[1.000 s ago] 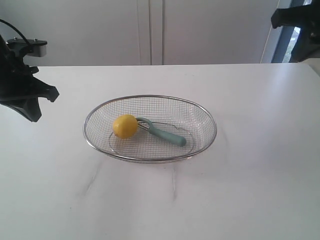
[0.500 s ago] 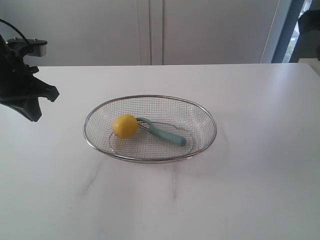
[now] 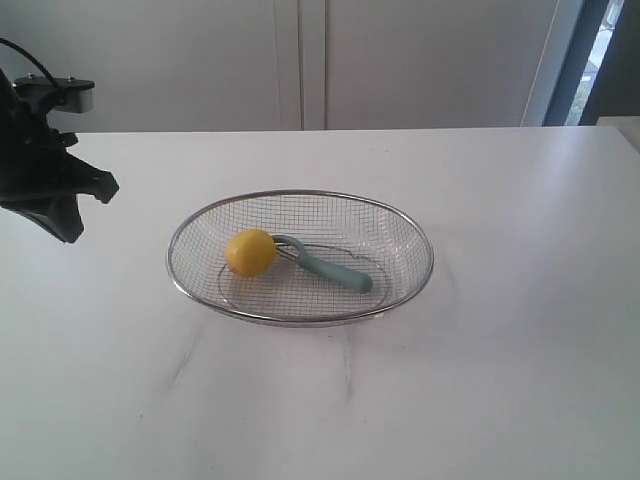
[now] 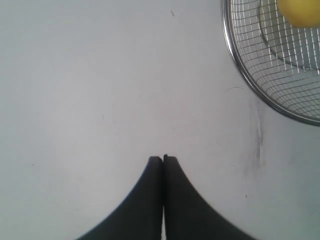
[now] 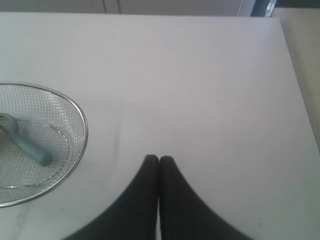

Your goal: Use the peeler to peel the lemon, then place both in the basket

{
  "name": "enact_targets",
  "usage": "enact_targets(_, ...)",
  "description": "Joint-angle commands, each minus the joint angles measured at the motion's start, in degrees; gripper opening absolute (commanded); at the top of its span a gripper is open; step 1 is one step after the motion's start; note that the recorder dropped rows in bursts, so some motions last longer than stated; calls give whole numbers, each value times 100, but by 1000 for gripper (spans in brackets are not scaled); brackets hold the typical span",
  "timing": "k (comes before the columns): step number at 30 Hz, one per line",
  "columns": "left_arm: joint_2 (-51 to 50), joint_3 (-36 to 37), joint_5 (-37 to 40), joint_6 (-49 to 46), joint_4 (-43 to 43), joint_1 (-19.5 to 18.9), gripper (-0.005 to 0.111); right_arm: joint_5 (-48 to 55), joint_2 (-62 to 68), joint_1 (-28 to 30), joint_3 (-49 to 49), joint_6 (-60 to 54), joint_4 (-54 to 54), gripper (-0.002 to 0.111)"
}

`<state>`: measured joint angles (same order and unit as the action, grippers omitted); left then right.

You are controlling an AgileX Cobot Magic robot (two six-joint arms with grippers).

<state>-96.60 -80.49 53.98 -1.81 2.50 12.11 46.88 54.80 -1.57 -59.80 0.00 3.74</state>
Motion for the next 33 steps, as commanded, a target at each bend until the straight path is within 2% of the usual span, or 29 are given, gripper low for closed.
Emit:
enact_targets(1, 60, 44, 52, 52, 22, -10, 0, -199, -375, 52, 213, 0, -76, 0)
enact_targets(24, 60, 44, 52, 52, 22, -10, 0, -205, -752, 64, 225, 0, -77, 0)
enact_targets(33, 60, 44, 52, 52, 22, -10, 0, -305, -1598, 581, 414, 0, -77, 0)
